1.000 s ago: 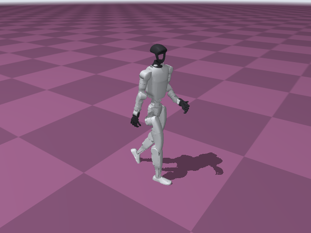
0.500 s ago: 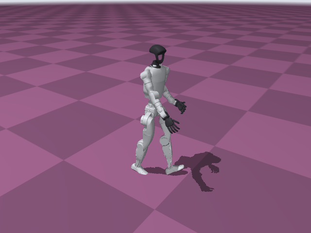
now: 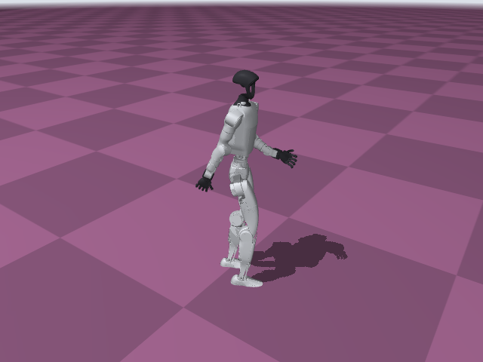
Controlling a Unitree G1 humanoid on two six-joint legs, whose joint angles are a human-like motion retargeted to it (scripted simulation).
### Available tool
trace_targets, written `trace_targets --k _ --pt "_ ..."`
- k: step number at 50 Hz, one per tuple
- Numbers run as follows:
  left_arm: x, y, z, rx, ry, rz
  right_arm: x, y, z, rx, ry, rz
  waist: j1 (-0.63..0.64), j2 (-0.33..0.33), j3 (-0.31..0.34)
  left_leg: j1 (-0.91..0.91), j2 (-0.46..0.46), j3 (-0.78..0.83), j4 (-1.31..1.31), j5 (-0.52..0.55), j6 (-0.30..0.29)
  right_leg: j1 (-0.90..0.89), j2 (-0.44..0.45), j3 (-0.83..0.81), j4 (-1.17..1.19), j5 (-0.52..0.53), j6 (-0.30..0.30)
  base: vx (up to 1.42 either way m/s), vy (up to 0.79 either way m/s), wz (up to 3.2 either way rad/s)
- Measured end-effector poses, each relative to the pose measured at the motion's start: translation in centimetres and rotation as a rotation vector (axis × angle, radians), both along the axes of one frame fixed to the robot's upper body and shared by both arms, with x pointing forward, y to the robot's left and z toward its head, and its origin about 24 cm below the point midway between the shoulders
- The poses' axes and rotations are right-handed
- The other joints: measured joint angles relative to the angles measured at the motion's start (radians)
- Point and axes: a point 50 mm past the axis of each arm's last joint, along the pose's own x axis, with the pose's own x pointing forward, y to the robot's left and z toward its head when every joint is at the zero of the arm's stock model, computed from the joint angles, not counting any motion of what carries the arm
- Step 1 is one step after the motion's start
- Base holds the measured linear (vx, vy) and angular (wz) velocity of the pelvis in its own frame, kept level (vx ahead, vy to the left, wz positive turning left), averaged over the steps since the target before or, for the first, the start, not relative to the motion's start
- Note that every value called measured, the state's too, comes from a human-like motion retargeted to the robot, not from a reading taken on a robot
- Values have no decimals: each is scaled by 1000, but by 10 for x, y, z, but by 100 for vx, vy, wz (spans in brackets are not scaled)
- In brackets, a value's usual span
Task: Walk run
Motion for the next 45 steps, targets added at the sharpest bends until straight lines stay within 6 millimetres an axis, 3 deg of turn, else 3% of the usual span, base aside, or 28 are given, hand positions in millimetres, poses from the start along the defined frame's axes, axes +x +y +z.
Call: trace_targets --k 3,5,7,12,15,17,20,22,23,25,31,35,40,42,45 --pt "0 3 0 1 2 18 -11 -1 6 84 91 27 -1 -27 16 58 -30 -33 0 -11 -3 -45 -12 100 -163 -29 -7 63 -18 76" --pt "-1 4 -1 -4 5 27 -7 -7 5 100 103 46 -4 -27 26 92 -34 -68 -1 -16 -9 -66 -10 133 -264 -56 16 54 -14 79" --pt "-2 4 -2 -11 12 30 4 -15 1 65 68 57 -2 -19 32 118 -25 -102 7 -24 -18 -68 0 138 -318 -68 45 78 -28 84" --pt "-6 -3 -8 -31 40 4 47 -46 -12 -158 -84 35 -23 -24 20 154 -51 -208 76 -1 -38 -24 15 228 -240 -52 45 62 -17 143" --pt "-10 -10 -13 -49 69 -22 73 -71 -15 -273 -175 -10 -40 -29 -14 138 -83 -259 157 95 -67 0 -17 235 -217 41 41 63 -16 174" --pt "-13 -17 -17 -65 85 -44 91 -88 -14 -314 -213 -47 -17 -27 -27 95 -94 -241 277 220 -101 17 -29 235 -198 31 21 75 -33 134" --pt "-16 -27 -20 -90 111 -51 122 -114 -10 -345 -243 -74 20 -26 -34 -29 -94 -159 521 433 -240 60 -70 141 -196 6 1 42 -14 111" --pt "-15 -30 -18 -92 102 -46 151 -125 -7 -376 -279 -62 29 -33 -43 -112 -26 -23 654 513 -302 77 -92 58 -198 -1 -28 38 -19 130" --pt "-15 -29 -17 -91 93 -45 168 -127 -6 -394 -310 -45 17 -32 -43 -141 20 43 703 540 -293 91 -90 48 -201 -7 -44 50 -26 172" --pt "-17 -28 -18 -95 93 -44 202 -127 -4 -417 -395 10 7 -37 -44 -182 117 186 761 456 -233 120 -98 -13 -207 -18 -66 48 -23 149" --pt "-24 -25 -24 -110 132 -10 304 -96 7 -377 -761 141 156 -68 -40 -332 123 284 662 255 -200 188 -85 -116 -245 -31 -105 34 -13 37" --pt "-29 -29 -28 -113 164 -3 350 -72 21 -349 -973 138 202 -51 -41 -368 196 421 432 160 -123 236 -44 -170 -249 -71 -124 40 -5 110" --pt "-30 -33 -30 -119 175 -9 375 -52 33 -286 -1126 126 181 -4 -43 -357 138 558 158 80 -70 313 27 -351 -255 -126 -133 49 1 190" --pt "-32 -35 -30 -112 168 -32 373 -54 32 -281 -1139 111 177 1 -47 -334 104 620 96 70 -53 343 41 -418 -247 -145 -114 68 6 207" --pt "-35 -37 -31 -100 169 -56 358 -62 25 -289 -1102 101 195 -15 -62 -278 61 728 42 67 57 375 27 -499 -203 -145 -55 59 0 152"
